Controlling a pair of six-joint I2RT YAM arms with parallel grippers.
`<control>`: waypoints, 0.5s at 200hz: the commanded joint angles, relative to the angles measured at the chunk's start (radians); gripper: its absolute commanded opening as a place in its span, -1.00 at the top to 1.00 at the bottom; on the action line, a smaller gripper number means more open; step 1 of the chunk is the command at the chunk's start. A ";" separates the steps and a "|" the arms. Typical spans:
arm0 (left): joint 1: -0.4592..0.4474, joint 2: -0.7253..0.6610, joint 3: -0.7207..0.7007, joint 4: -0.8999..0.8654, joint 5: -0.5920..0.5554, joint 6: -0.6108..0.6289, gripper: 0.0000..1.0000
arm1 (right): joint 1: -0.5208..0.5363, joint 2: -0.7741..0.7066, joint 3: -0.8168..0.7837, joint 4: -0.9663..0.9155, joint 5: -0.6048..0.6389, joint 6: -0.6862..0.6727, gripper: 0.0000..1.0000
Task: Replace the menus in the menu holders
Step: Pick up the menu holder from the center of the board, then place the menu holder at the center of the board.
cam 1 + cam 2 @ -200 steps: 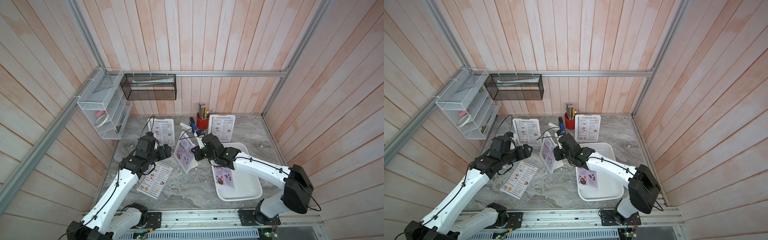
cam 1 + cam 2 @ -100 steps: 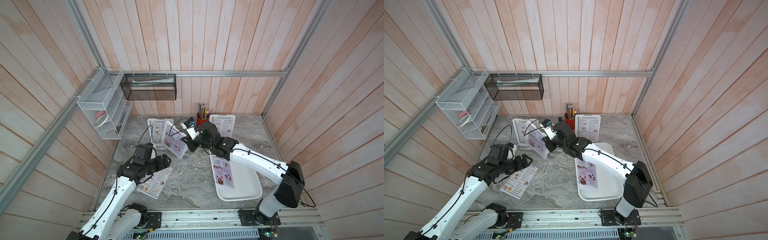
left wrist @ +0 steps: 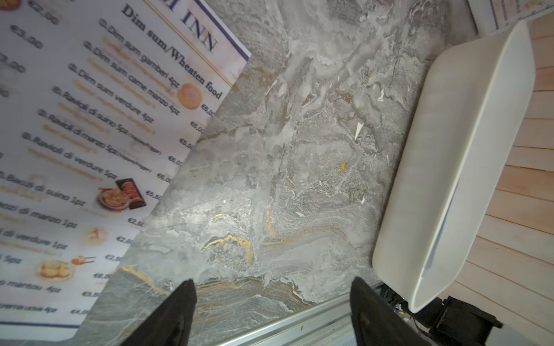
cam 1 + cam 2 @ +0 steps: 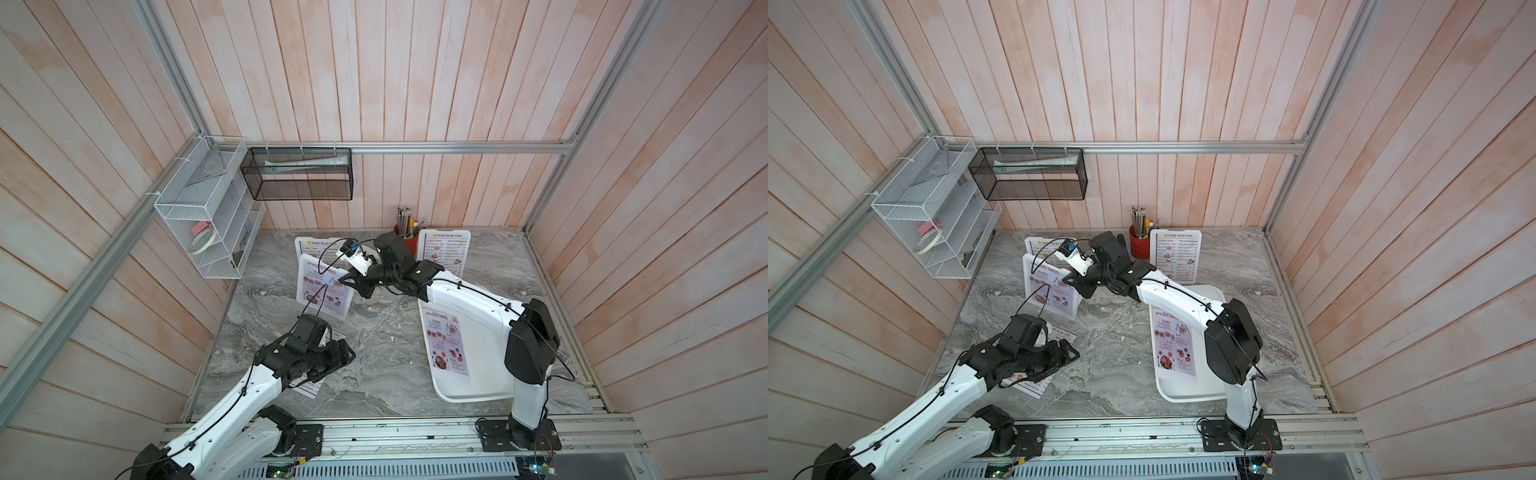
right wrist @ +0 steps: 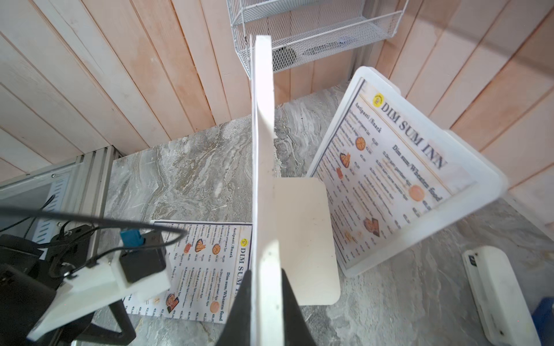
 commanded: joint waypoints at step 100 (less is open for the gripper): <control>-0.061 -0.009 -0.041 0.147 -0.162 -0.176 -0.60 | 0.003 0.281 0.316 -0.069 -0.118 -0.105 1.00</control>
